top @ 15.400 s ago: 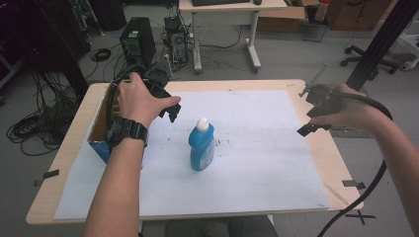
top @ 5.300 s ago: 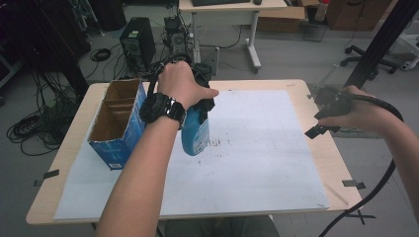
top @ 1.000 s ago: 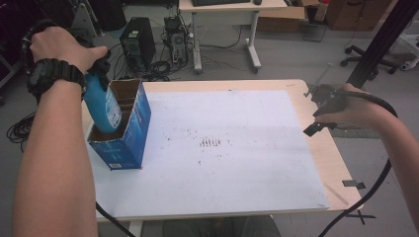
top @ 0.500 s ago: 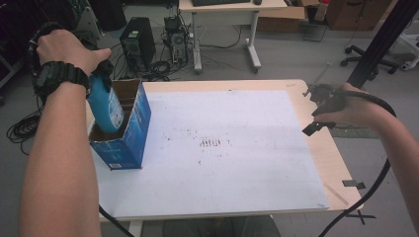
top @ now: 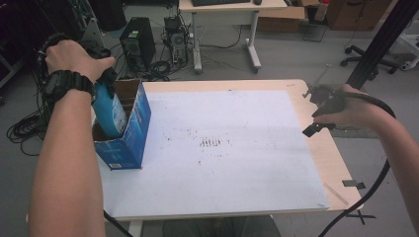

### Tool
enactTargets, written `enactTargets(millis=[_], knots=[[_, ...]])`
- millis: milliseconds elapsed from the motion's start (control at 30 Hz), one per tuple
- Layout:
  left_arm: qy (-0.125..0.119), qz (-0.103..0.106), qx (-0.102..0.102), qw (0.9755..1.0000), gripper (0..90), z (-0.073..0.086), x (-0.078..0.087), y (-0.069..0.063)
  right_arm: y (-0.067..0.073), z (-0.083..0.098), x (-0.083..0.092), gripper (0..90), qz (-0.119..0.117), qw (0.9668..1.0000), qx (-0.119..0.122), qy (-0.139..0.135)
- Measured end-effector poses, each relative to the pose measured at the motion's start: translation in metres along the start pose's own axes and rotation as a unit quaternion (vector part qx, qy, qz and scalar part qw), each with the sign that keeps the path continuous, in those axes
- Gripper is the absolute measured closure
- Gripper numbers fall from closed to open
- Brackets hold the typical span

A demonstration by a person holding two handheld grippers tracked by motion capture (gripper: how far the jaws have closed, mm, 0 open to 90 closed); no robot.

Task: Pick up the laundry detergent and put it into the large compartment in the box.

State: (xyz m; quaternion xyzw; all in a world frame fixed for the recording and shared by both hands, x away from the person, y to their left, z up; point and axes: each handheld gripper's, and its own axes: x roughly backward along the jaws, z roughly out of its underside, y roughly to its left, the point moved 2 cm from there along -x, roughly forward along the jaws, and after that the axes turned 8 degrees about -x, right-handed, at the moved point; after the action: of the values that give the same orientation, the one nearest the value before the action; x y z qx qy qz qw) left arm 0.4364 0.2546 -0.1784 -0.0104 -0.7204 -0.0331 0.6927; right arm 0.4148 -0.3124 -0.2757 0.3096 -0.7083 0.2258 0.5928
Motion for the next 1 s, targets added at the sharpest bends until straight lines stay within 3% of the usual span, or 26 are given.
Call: enactTargets(millis=[333, 1000], knots=[[0.004, 0.000, 0.005, 1.0000, 37.3, 0.001, -0.016, 0.005, 0.001, -0.002, -0.001, 17.5, 0.001, 1.0000, 0.002, 0.003], [0.018, 0.009, 0.001, 0.9998, 37.3, 0.002, -0.047, 0.004, 0.002, 0.000, -0.003, 17.5, 0.001, 1.0000, 0.001, 0.007]])
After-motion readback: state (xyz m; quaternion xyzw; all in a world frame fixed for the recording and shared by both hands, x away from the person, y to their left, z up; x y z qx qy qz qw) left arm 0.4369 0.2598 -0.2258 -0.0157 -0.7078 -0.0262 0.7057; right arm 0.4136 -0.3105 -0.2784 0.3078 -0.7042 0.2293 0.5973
